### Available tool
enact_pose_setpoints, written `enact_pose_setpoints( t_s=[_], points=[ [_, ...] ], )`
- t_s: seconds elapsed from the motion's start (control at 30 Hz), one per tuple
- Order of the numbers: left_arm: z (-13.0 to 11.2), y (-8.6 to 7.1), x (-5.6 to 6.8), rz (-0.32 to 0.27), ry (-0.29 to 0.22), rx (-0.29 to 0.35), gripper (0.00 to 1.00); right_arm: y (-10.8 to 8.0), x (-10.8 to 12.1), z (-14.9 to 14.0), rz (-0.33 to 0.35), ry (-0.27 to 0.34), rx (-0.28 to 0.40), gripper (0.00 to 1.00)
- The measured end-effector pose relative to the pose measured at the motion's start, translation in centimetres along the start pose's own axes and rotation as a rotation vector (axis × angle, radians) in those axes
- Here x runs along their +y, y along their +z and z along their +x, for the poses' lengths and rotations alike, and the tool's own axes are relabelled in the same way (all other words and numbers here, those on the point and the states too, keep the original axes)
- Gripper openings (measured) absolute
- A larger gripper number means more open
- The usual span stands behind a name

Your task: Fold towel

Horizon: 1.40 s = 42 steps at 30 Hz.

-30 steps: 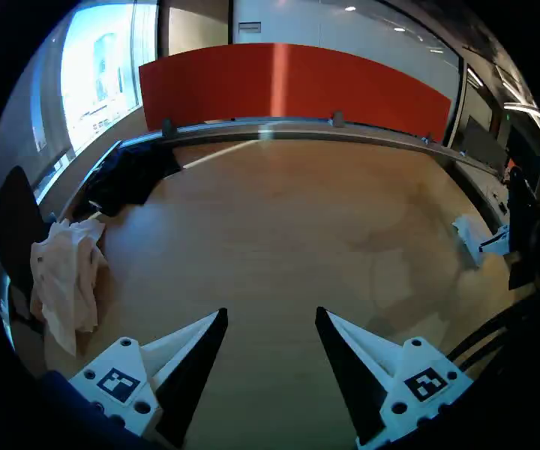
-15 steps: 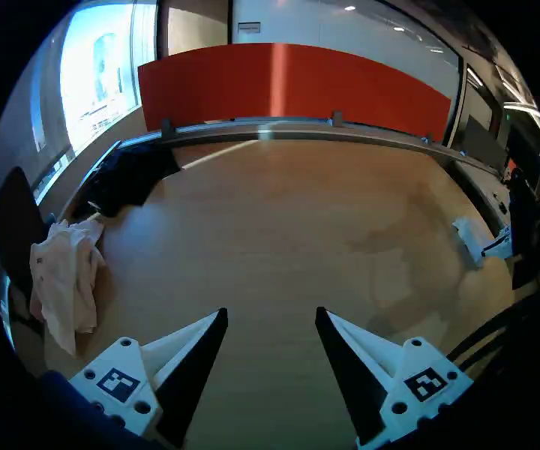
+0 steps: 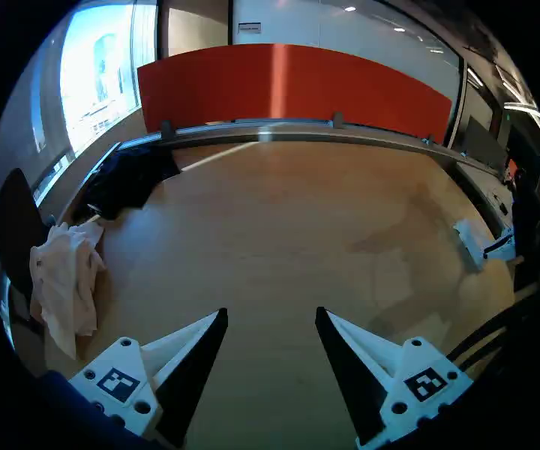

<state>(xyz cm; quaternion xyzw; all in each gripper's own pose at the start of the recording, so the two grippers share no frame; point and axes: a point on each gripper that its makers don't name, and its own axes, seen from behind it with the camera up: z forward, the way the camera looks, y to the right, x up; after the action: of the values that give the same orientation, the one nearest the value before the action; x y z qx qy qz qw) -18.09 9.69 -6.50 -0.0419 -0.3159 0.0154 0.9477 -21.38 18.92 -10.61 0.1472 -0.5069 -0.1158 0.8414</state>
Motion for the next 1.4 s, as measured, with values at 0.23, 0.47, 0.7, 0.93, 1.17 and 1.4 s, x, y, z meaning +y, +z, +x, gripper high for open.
enact_pose_setpoints(
  t_s=[0.23,0.47,0.7,0.93,1.17,1.4],
  points=[
    [0.5,0.2,-0.3,0.001,-0.012,0.006,0.86,-1.1,0.0,0.7,0.004,0.059,0.053,0.87],
    [1.0,0.4,-0.3,-0.002,-0.010,0.012,0.86,-2.2,1.1,1.7,-0.044,0.111,0.116,0.98],
    [1.5,0.5,-0.2,-0.010,-0.005,0.018,0.86,-2.8,1.8,2.5,-0.070,0.152,0.155,0.98],
    [2.0,0.5,-0.2,-0.013,-0.004,0.029,0.86,-3.7,2.8,3.7,-0.119,0.174,0.217,0.98],
    [3.2,0.4,-0.5,-0.014,-0.014,0.060,0.86,-5.4,3.9,6.8,-0.182,0.239,0.368,0.98],
    [4.7,0.5,-0.7,-0.019,-0.037,0.106,0.86,-6.6,4.6,8.8,-0.228,0.301,0.485,0.98]
  ],
)
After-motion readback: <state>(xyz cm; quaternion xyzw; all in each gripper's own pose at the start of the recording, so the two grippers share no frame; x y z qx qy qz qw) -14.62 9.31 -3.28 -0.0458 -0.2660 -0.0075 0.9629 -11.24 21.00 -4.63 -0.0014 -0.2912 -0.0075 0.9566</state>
